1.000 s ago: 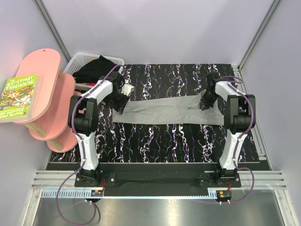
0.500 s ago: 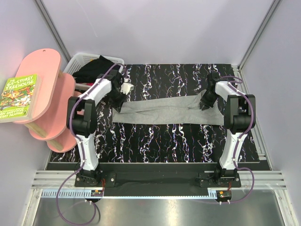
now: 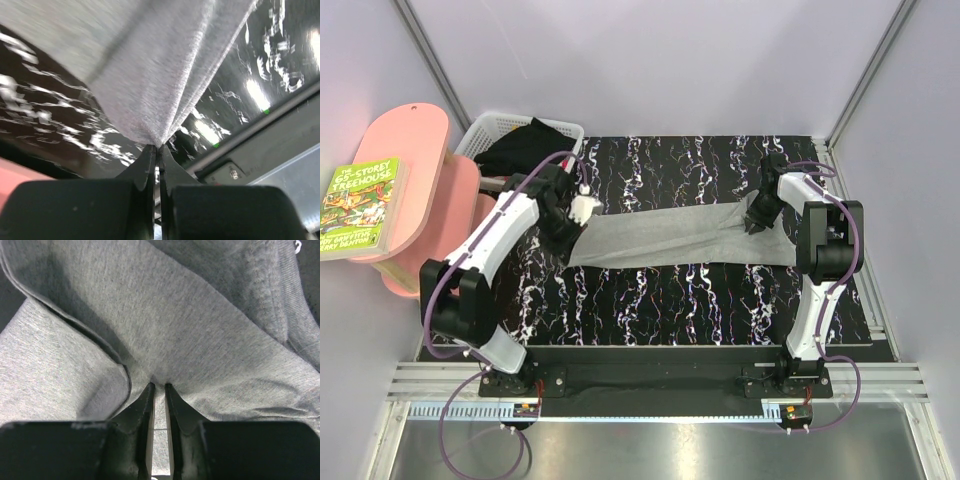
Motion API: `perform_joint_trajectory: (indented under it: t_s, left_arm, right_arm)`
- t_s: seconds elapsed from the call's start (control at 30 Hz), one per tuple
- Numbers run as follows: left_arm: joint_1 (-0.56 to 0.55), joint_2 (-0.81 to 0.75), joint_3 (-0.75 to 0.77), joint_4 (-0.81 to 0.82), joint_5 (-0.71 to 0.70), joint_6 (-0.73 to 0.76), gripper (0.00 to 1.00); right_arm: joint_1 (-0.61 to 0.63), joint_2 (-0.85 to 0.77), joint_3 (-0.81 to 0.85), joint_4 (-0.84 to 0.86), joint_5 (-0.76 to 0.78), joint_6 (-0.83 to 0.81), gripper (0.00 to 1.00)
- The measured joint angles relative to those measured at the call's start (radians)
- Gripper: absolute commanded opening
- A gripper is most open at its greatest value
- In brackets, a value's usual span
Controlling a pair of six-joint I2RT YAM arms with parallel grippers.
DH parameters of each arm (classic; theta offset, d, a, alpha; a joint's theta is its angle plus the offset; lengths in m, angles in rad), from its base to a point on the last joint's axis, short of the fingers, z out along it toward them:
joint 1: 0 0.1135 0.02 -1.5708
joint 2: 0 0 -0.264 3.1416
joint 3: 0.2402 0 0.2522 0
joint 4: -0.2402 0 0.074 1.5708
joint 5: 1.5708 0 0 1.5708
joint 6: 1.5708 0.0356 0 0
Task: Fold and stack the t-shirts
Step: Fold the other side of the tshirt into a rectangle
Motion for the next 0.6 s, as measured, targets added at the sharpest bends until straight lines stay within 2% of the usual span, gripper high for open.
perform_joint_trajectory:
  t_s: [0.13,0.27,0.4,0.6]
  left_arm:
    - [-0.004,0.009,-0.096,0.004,-0.004,0.001,0.0]
    - [0.0,0.078,-0.102,0.036,-0.024,0.003,0.0]
    - [0.026,0.217,-0.017,0.055,-0.055,0.01,0.0]
    - [0.075,0.425,0.207,0.087,-0.118,0.023,0.0]
  right_arm:
    - [0.0,0.0,0.0,0.0,0.0,0.0,0.19]
    - [0.0,-0.001,0.0,0.0,-0.001,0.0,0.19]
    - [0.0,-0.003,-0.006,0.005,-0.001,0.0,0.18]
    - [0.0,-0.005,-0.008,0.007,-0.001,0.0,0.18]
